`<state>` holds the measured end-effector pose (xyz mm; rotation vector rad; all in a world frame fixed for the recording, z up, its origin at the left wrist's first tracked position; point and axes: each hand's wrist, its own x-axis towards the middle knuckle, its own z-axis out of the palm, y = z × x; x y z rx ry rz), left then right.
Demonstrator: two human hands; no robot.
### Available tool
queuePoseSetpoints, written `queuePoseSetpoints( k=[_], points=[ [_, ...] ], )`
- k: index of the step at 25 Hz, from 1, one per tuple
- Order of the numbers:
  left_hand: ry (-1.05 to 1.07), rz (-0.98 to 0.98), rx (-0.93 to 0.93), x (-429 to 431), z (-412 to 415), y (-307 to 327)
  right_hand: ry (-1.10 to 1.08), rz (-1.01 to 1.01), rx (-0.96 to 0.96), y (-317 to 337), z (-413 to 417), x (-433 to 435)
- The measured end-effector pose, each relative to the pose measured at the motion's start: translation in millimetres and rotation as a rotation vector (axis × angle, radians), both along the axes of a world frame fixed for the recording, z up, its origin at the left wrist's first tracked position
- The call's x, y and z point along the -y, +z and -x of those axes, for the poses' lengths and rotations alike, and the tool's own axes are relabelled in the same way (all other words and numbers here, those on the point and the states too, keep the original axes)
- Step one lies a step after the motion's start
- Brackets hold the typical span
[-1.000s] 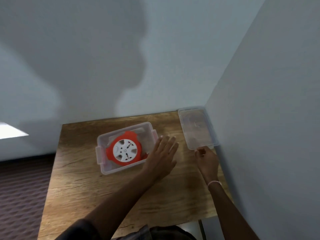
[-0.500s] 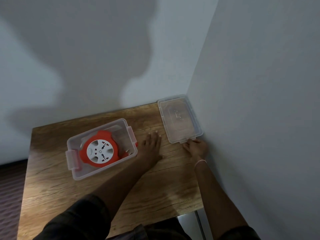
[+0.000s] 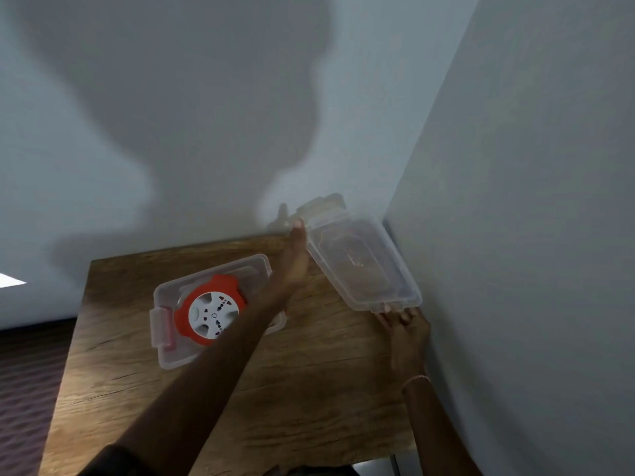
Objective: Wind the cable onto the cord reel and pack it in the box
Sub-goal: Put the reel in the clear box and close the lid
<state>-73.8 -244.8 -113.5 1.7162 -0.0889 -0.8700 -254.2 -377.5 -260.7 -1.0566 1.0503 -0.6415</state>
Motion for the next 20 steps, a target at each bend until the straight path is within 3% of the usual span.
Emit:
queuePoseSetpoints(
  k=[2, 5, 8, 11, 12, 15, 18, 20],
  points=[
    [0.134, 0.148, -0.17, -15, -28, 34, 0.041, 0.219, -0.025, 15, -5, -5],
    [0.124, 0.154, -0.19, -73, -53, 52, 0.169, 0.374, 0.132, 50, -25, -11],
    [0.056, 0.054, -0.024, -145, -58, 47, 0.419, 0.304, 0.17, 77, -53, -19],
    [0.208, -0.029, 0.014, -198, -47, 29, 0.601, 0.047, 0.211, 86, -82, -38],
    [0.256, -0.067, 0.021, -210, -43, 18, 0.623, 0.022, 0.189, 88, -91, -47],
    [0.398, -0.2, 0.078, -232, -31, -21, 0.628, 0.242, -0.019, 85, -114, -80],
    [0.619, -0.368, 0.257, -244, -32, -45, 0.572, 0.34, -0.138, 72, -127, -109],
    [0.645, -0.446, 0.353, -247, -34, -53, 0.525, 0.404, -0.204, 64, -130, -124]
  ],
)
